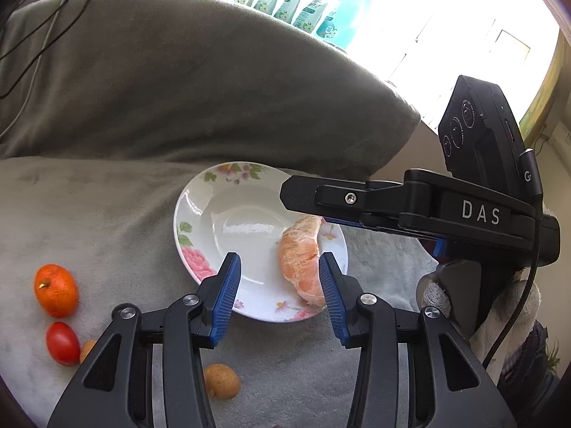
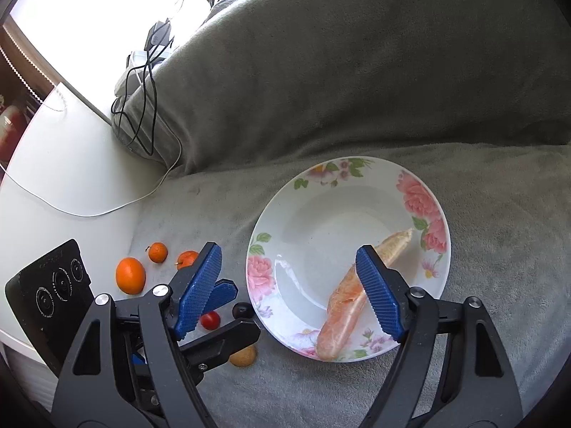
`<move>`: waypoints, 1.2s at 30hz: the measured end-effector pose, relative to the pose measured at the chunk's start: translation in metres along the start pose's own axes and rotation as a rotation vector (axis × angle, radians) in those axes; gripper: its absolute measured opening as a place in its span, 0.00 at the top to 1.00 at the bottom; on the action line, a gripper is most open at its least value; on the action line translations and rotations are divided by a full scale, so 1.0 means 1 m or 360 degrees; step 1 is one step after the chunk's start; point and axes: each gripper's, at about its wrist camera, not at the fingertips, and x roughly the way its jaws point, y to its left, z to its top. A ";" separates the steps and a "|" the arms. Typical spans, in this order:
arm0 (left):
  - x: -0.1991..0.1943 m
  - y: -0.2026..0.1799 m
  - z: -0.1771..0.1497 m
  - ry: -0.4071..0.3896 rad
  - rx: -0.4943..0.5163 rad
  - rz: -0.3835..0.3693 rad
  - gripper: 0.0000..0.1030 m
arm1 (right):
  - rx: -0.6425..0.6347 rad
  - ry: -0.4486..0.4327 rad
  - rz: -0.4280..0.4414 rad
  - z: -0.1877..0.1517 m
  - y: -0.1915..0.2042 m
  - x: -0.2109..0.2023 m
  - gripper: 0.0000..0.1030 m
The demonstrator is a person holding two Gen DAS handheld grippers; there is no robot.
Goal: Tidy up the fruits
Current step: 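Lower the segment onto the plate and open the right tool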
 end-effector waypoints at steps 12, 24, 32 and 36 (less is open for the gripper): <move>-0.035 0.001 -0.010 -0.0044 0.0025 0.0080 0.54 | -0.0122 -0.0154 -0.0088 -0.018 0.022 -0.030 0.22; -0.087 0.031 -0.019 -0.0175 0.0010 0.0245 0.52 | -0.0173 -0.0334 -0.0098 -0.057 0.040 -0.064 0.21; -0.110 0.074 -0.027 -0.0202 -0.0110 0.0349 0.52 | -0.0319 -0.0356 -0.0184 -0.083 0.059 -0.066 0.10; -0.119 0.091 -0.033 -0.0212 -0.0155 0.0383 0.52 | -0.0367 -0.0371 -0.0228 -0.090 0.066 -0.062 0.10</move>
